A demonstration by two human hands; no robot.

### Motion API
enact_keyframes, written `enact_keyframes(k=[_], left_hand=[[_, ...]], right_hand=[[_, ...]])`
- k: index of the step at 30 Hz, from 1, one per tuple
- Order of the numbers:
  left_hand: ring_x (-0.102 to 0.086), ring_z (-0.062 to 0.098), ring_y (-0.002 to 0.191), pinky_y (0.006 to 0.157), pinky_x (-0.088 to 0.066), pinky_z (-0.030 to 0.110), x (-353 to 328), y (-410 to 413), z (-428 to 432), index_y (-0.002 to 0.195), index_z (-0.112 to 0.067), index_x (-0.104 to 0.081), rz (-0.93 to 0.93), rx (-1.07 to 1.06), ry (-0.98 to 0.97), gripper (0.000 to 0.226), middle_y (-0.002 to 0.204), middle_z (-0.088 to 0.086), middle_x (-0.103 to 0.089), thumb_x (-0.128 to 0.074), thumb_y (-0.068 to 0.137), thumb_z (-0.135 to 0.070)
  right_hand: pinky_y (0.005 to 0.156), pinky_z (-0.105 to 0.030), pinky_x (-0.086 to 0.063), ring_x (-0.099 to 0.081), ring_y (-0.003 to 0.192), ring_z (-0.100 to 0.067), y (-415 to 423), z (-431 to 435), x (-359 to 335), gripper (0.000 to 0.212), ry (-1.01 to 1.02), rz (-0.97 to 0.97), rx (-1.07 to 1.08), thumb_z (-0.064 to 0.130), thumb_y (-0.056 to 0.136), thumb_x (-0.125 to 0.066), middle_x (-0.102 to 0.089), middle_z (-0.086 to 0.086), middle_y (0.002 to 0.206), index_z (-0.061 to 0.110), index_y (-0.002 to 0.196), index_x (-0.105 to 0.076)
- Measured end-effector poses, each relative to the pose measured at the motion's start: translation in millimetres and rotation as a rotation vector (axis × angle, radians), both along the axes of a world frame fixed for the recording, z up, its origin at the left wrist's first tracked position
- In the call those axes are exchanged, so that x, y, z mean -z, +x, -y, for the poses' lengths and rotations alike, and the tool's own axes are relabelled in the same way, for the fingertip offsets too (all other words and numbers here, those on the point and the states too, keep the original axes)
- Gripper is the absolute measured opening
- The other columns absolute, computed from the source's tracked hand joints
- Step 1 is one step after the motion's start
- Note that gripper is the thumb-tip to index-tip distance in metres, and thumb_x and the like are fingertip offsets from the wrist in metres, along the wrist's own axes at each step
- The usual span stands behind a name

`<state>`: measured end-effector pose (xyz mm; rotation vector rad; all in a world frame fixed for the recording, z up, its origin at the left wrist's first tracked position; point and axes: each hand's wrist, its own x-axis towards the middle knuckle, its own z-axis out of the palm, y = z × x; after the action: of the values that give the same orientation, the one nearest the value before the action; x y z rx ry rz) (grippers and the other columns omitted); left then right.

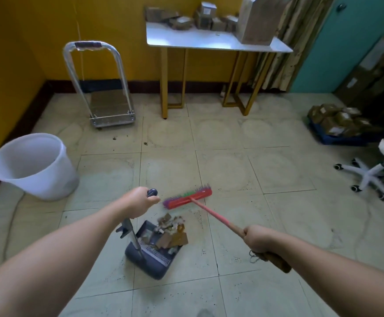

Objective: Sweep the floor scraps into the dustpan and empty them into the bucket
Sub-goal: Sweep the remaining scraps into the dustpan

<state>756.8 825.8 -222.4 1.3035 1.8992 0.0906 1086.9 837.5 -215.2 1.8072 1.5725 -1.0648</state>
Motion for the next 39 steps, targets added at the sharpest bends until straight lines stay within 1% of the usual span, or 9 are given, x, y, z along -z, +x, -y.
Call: enact_keyframes(k=[5, 11, 16, 21, 26, 31, 33, 36, 39], left_hand=[[-0.032, 0.017, 0.050, 0.051, -0.027, 0.028, 9.0, 3.2, 16.0, 0.073, -0.011, -0.039, 0.050, -0.110, 0.015, 0.037, 0.063, 0.003, -0.036, -0.048, 0.097, -0.038], [-0.038, 0.018, 0.052, 0.053, -0.031, 0.028, 9.3, 0.1, 19.0, 0.078, -0.010, -0.046, 0.037, -0.103, 0.069, 0.036, 0.064, 0.004, -0.043, -0.048, 0.096, -0.041], [-0.037, 0.019, 0.053, 0.052, -0.031, 0.029, 6.5, -4.7, 35.2, 0.077, -0.010, -0.045, 0.042, -0.096, 0.051, 0.036, 0.066, 0.005, -0.042, -0.046, 0.097, -0.040], [-0.039, 0.019, 0.057, 0.055, -0.031, 0.030, 7.4, -0.7, 41.5, 0.075, -0.012, -0.044, -0.001, -0.104, 0.076, 0.037, 0.068, 0.005, -0.043, -0.046, 0.096, -0.042], [-0.039, 0.018, 0.058, 0.053, -0.030, 0.030, 6.2, 14.5, 36.0, 0.079, -0.011, -0.046, -0.081, -0.099, 0.088, 0.039, 0.070, 0.004, -0.045, -0.044, 0.097, -0.046], [-0.041, 0.020, 0.059, 0.055, -0.031, 0.031, 8.3, 17.4, 29.0, 0.082, -0.010, -0.049, -0.092, -0.114, 0.117, 0.038, 0.071, 0.006, -0.047, -0.045, 0.096, -0.045], [-0.043, 0.020, 0.060, 0.056, -0.033, 0.031, 8.6, 18.5, 26.6, 0.084, -0.009, -0.051, -0.115, -0.114, 0.123, 0.039, 0.071, 0.006, -0.050, -0.045, 0.096, -0.046], [-0.044, 0.021, 0.061, 0.058, -0.033, 0.032, 7.6, 20.7, 27.6, 0.083, -0.009, -0.051, -0.119, -0.108, 0.122, 0.039, 0.071, 0.007, -0.050, -0.046, 0.095, -0.045], [-0.045, 0.021, 0.062, 0.057, -0.032, 0.032, 3.6, 23.7, 32.7, 0.079, -0.011, -0.050, -0.139, -0.093, 0.119, 0.040, 0.072, 0.006, -0.051, -0.045, 0.096, -0.046]], right_hand=[[0.044, -0.023, -0.043, -0.048, 0.049, -0.014, -11.8, 35.5, 9.7, 0.036, -0.061, 0.073, -0.058, -0.002, 0.095, -0.032, -0.053, -0.008, 0.073, 0.004, 0.130, -0.041], [0.043, -0.026, -0.040, -0.045, 0.045, -0.018, -1.1, 93.1, -12.8, 0.027, -0.112, 0.039, -0.075, 0.004, 0.092, -0.028, -0.054, -0.010, 0.074, 0.019, 0.091, -0.051], [0.045, -0.028, -0.044, -0.048, 0.050, -0.019, -1.7, 96.3, -20.6, 0.030, -0.045, 0.008, 0.016, 0.007, 0.093, -0.030, -0.054, -0.011, 0.080, 0.003, 0.110, -0.055], [0.049, -0.028, -0.044, -0.049, 0.053, -0.017, -30.5, 61.2, 5.5, 0.035, 0.025, -0.015, -0.004, 0.005, 0.094, -0.029, -0.057, -0.010, 0.081, 0.004, 0.124, -0.048], [0.047, -0.025, -0.041, -0.045, 0.053, -0.015, -57.6, 45.6, 31.1, 0.053, -0.010, -0.012, -0.142, -0.002, 0.095, -0.027, -0.050, -0.009, 0.072, 0.013, 0.146, -0.028], [0.043, -0.024, -0.043, -0.047, 0.052, -0.015, -26.1, 65.6, 17.5, 0.048, -0.115, 0.055, -0.215, 0.001, 0.094, -0.031, -0.053, -0.008, 0.077, 0.012, 0.140, -0.036], [0.049, -0.026, -0.044, -0.048, 0.054, -0.016, -8.9, 65.9, 1.8, 0.043, -0.113, 0.037, -0.219, 0.000, 0.094, -0.030, -0.055, -0.009, 0.083, 0.015, 0.132, -0.043], [0.046, -0.027, -0.045, -0.050, 0.050, -0.017, 11.2, 59.8, -8.4, 0.031, -0.087, 0.019, -0.166, 0.004, 0.093, -0.031, -0.058, -0.010, 0.086, 0.003, 0.117, -0.052], [0.046, -0.027, -0.046, -0.050, 0.054, -0.017, 11.3, 57.1, -4.6, 0.032, -0.050, 0.007, -0.114, 0.006, 0.093, -0.031, -0.057, -0.010, 0.085, 0.006, 0.116, -0.052]])
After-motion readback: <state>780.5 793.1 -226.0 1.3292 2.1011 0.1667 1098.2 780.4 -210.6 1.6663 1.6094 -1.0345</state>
